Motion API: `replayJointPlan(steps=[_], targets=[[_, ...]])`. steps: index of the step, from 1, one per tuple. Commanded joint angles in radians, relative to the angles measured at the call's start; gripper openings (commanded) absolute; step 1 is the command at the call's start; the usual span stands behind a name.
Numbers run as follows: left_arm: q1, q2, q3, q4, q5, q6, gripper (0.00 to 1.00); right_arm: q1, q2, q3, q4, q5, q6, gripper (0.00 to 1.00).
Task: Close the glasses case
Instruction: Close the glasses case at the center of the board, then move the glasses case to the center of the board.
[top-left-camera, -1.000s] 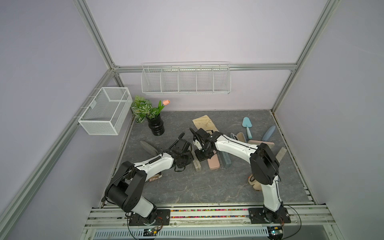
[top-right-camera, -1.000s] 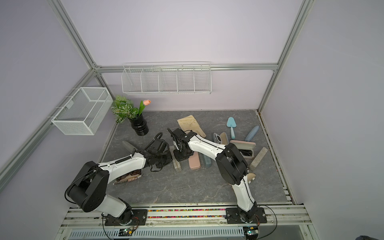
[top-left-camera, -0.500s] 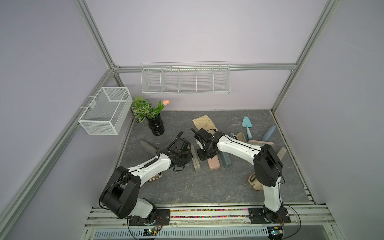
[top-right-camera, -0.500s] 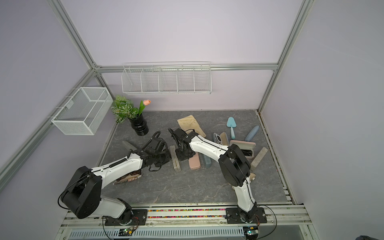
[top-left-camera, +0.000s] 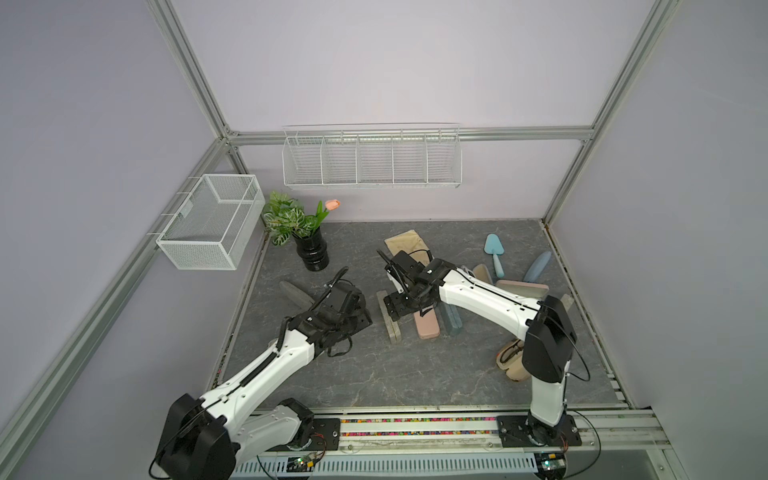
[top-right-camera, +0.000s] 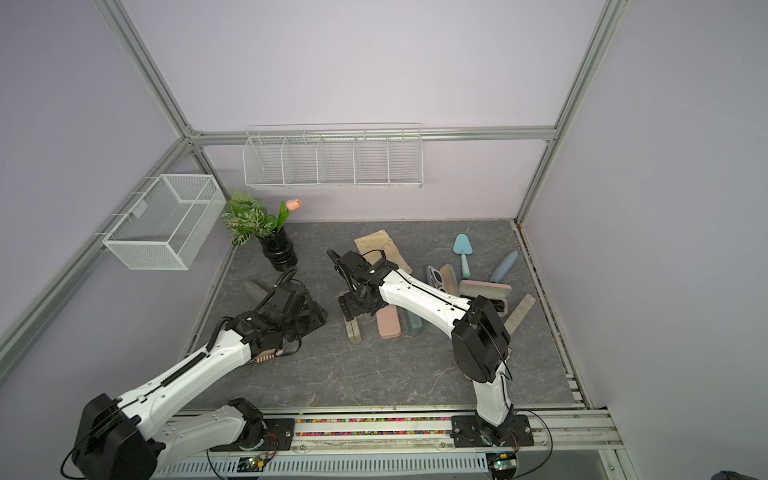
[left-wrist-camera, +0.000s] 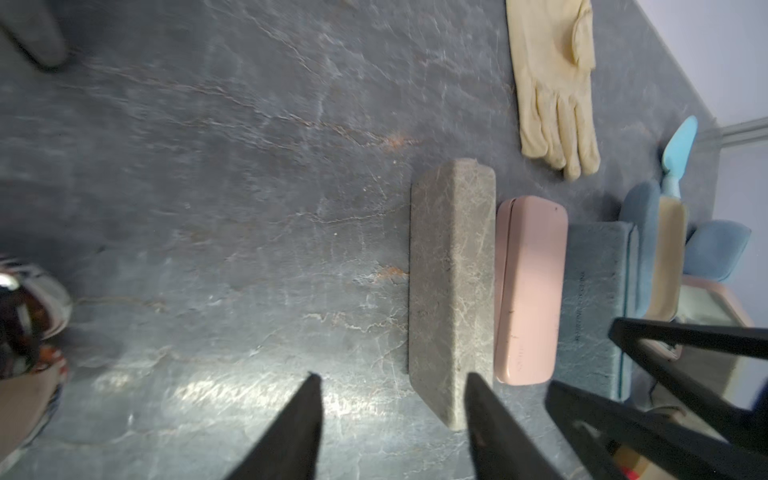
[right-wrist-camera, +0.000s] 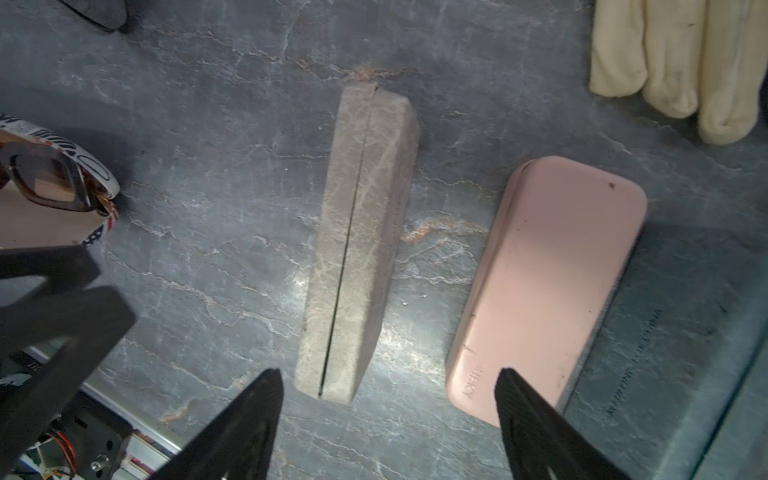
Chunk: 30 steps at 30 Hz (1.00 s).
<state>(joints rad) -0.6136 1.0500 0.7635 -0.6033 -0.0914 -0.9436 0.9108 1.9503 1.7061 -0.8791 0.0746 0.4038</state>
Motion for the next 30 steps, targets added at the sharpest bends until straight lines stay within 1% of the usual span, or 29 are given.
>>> replayJointPlan(steps=[1,2,6,9,12,16,19,22,26,30], targets=[[0.010,-0.138,-0.035,-0.154,-0.116,-0.028,0.67,0.014,0.061,0.036,-0.045,-0.024,-0.003,0.84],[0.015,-0.181,-0.041,-0.178,-0.128,-0.037,0.69,0.016,0.075,0.048,-0.049,-0.030,-0.001,0.84],[0.044,-0.331,-0.046,-0.312,-0.159,-0.074,0.70,0.022,0.139,0.092,-0.066,-0.049,-0.006,0.84],[0.049,-0.399,-0.051,-0.399,-0.183,-0.100,0.70,0.021,0.178,0.117,-0.071,-0.055,-0.008,0.84],[0.049,-0.445,-0.069,-0.441,-0.186,-0.116,0.70,0.021,0.206,0.133,-0.070,-0.044,-0.008,0.81],[0.049,-0.478,-0.098,-0.464,-0.179,-0.130,0.70,0.020,0.224,0.133,-0.071,-0.035,-0.002,0.67],[0.049,-0.485,-0.107,-0.465,-0.179,-0.132,0.70,0.017,0.227,0.128,-0.070,-0.029,0.005,0.52],[0.049,-0.482,-0.106,-0.459,-0.179,-0.130,0.70,0.013,0.223,0.121,-0.070,-0.011,0.013,0.43],[0.049,-0.466,-0.101,-0.441,-0.180,-0.127,0.70,0.000,0.204,0.095,-0.070,0.013,0.028,0.36],[0.049,-0.439,-0.098,-0.418,-0.177,-0.120,0.70,-0.016,0.170,0.048,-0.070,0.039,0.043,0.34]])
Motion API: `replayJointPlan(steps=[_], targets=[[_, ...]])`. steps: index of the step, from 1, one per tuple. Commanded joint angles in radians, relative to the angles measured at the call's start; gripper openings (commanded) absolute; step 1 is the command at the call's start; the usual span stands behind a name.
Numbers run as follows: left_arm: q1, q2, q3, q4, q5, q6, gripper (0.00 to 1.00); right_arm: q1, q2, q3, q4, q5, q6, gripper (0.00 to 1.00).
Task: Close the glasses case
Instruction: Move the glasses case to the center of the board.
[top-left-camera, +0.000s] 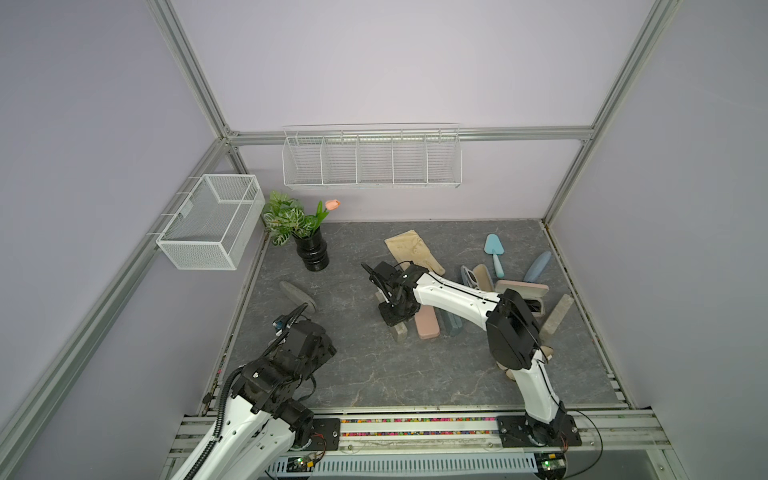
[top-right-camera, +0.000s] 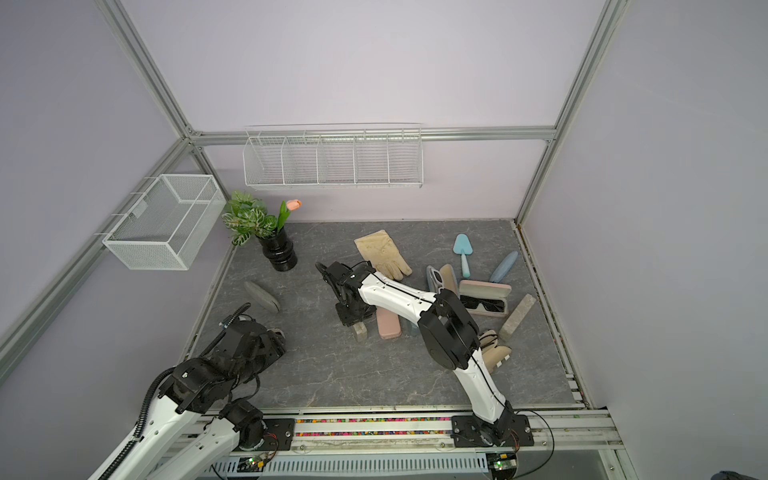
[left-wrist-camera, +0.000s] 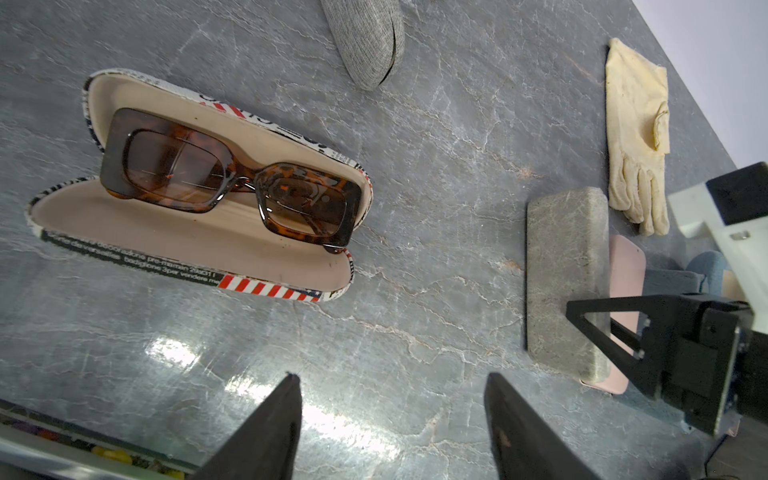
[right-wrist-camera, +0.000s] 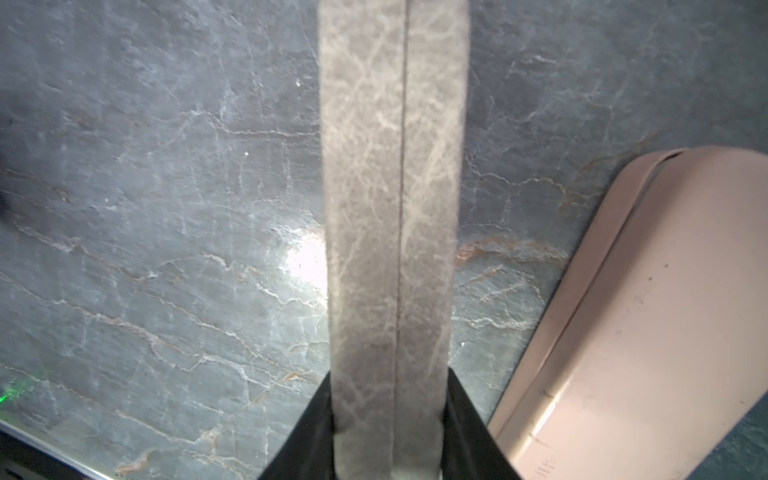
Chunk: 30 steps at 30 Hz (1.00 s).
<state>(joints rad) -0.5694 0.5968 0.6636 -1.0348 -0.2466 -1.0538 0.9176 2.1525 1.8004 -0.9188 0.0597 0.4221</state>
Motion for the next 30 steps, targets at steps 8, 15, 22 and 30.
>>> replayJointPlan(steps=[8,15,22,30], targets=[[0.006,0.066,0.011,0.060,-0.028,0.000,0.72,-0.064,-0.099,-0.141,-0.013,0.086,0.053,0.33],[0.044,0.144,0.020,0.111,-0.013,0.025,0.84,-0.085,-0.116,-0.157,0.008,0.076,0.052,0.50],[0.186,0.309,0.091,0.148,0.026,0.113,0.89,-0.079,-0.233,-0.200,0.083,0.052,0.019,0.72],[0.366,0.534,0.234,0.189,0.066,0.225,0.90,-0.078,-0.386,-0.263,0.106,-0.001,-0.051,0.72]])
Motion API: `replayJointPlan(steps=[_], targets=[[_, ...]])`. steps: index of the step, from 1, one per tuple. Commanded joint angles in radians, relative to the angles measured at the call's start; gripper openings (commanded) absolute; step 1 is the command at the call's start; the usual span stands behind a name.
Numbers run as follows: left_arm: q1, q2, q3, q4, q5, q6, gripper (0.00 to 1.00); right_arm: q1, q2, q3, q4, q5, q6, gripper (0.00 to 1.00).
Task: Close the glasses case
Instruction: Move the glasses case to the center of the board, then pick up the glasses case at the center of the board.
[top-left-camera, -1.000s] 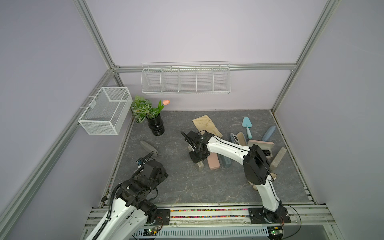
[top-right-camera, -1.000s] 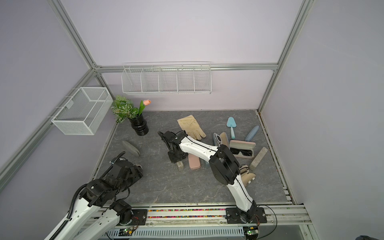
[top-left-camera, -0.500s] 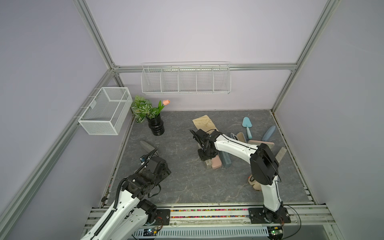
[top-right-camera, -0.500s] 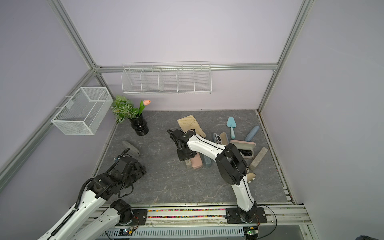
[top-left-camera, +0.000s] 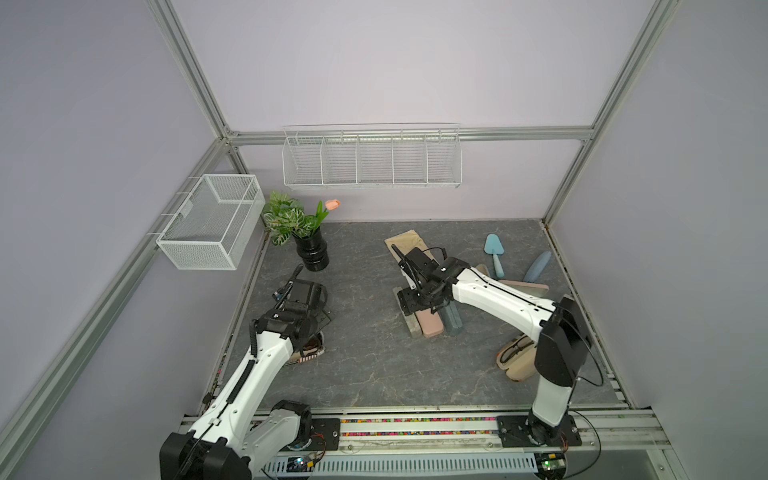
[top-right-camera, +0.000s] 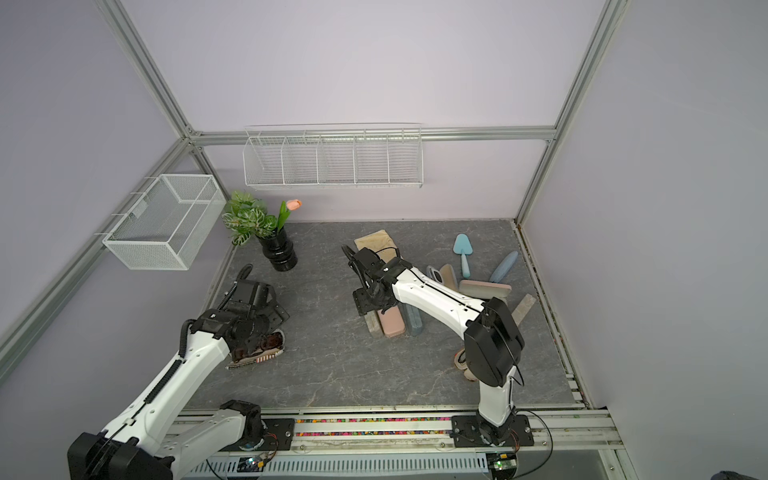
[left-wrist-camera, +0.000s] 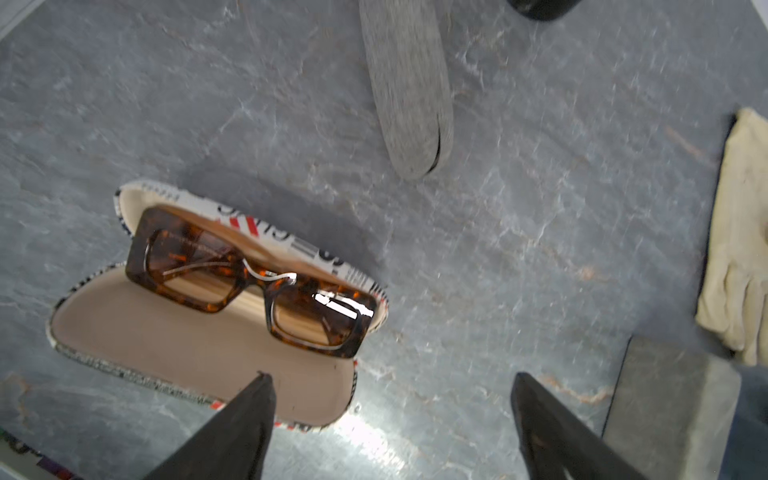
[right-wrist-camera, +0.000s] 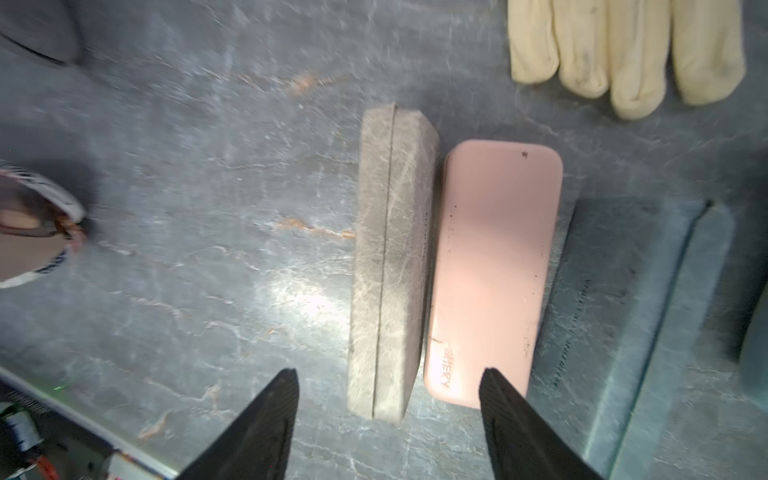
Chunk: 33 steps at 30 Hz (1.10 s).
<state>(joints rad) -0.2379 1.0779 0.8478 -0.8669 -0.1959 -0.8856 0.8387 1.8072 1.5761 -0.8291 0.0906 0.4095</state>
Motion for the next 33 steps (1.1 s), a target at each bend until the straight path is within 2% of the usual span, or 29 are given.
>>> replayJointPlan(steps=[1,6,9,12,15,17,21,24,33], targets=[[0.051,0.078,0.067,0.021,0.021,0.063,0.90,0.000,-0.056,-0.049,0.019,-0.043,-0.048,0.72],[0.072,0.159,0.140,-0.051,0.025,0.058,0.90,0.001,-0.104,-0.100,0.021,-0.064,-0.068,0.72],[0.072,0.165,0.151,-0.112,0.081,0.059,0.87,0.001,-0.122,-0.134,0.033,-0.071,-0.080,0.72],[0.072,0.120,0.079,-0.102,0.184,0.016,0.83,-0.001,-0.129,-0.157,0.044,-0.084,-0.087,0.72],[0.071,0.030,-0.043,-0.023,0.245,-0.055,0.74,-0.001,-0.126,-0.168,0.054,-0.101,-0.089,0.72],[0.072,-0.021,-0.116,0.017,0.237,-0.096,0.66,-0.001,-0.126,-0.174,0.061,-0.113,-0.090,0.72],[0.072,-0.102,-0.183,0.063,0.168,-0.179,0.65,-0.001,-0.134,-0.183,0.066,-0.126,-0.098,0.71],[0.074,-0.136,-0.189,0.085,0.119,-0.189,0.65,-0.005,-0.141,-0.190,0.062,-0.124,-0.102,0.71],[0.104,-0.053,-0.168,0.110,0.086,-0.186,0.63,-0.015,-0.135,-0.209,0.074,-0.132,-0.099,0.71]])
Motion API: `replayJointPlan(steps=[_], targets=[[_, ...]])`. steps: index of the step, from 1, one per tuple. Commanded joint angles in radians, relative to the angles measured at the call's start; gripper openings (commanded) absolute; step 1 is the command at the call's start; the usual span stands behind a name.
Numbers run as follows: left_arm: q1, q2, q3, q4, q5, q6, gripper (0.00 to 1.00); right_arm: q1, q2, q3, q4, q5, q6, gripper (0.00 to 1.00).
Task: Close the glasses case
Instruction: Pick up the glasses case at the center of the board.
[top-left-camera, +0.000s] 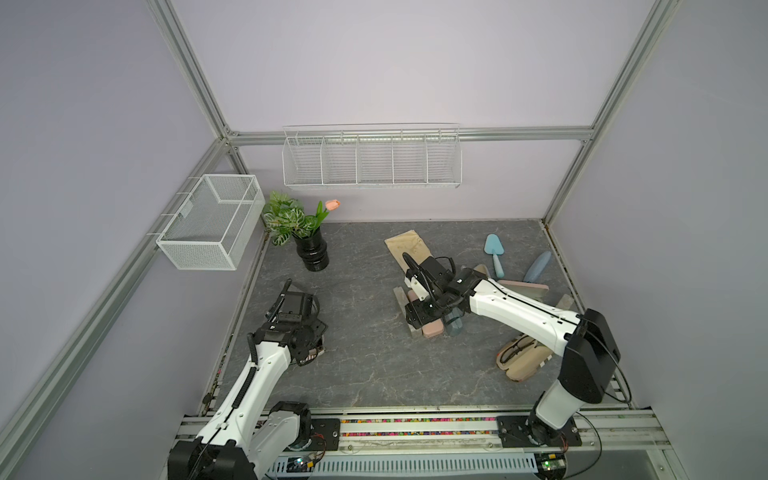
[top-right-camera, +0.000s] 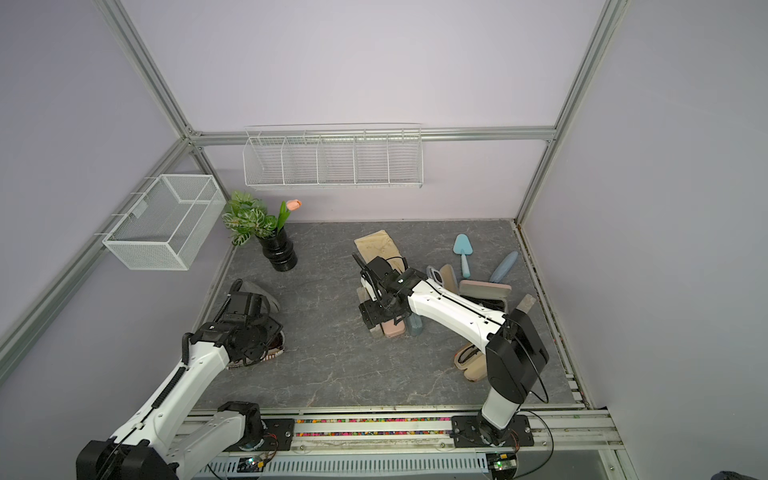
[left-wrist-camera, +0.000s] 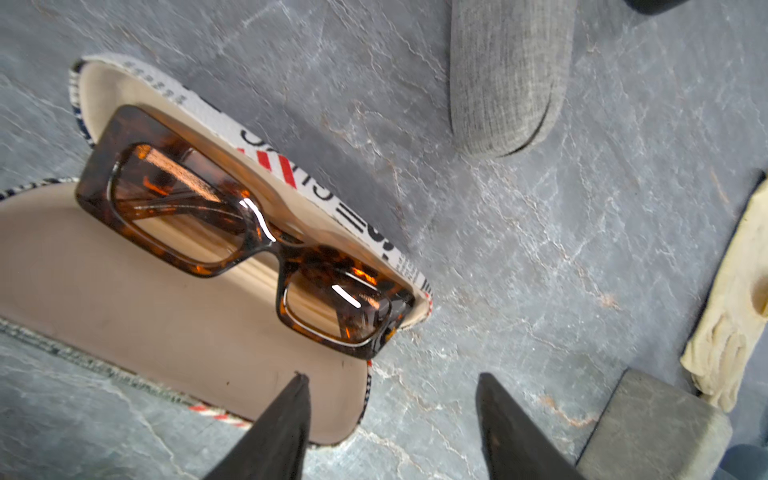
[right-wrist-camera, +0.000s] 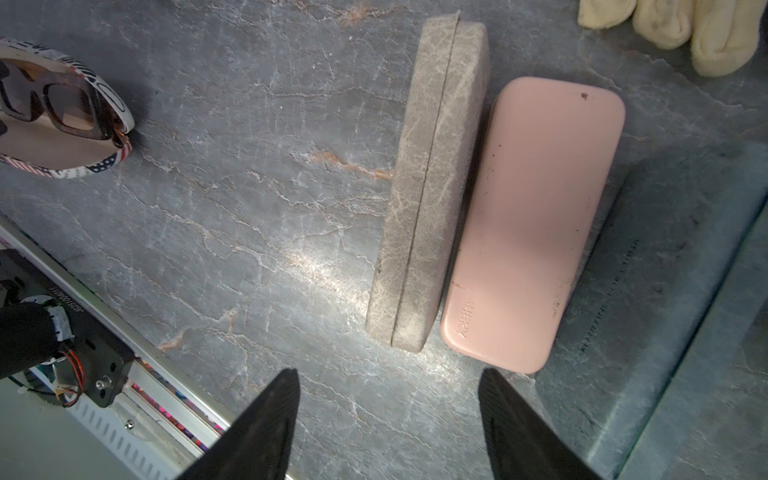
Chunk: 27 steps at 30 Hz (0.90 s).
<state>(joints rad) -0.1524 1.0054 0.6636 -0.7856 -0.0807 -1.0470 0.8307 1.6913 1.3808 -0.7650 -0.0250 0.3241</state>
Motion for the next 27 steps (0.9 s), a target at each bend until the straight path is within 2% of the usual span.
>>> replayJointPlan(steps=[1,9,18,27], targets=[[0.028,0.028,0.017,0.031,-0.029,-0.021,0.62,-0.008,-0.015,-0.013,0.010,-0.018,-0.013,0.71],[0.109,0.046,0.041,0.037,-0.024,0.029,0.59,-0.012,0.006,-0.007,0.014,-0.030,-0.010,0.71],[0.140,0.083,0.037,0.054,-0.017,0.044,0.53,-0.015,0.030,0.009,0.013,-0.039,-0.002,0.71],[0.184,0.121,0.045,0.084,-0.005,0.076,0.53,-0.016,0.057,0.028,0.002,-0.049,-0.002,0.71]])
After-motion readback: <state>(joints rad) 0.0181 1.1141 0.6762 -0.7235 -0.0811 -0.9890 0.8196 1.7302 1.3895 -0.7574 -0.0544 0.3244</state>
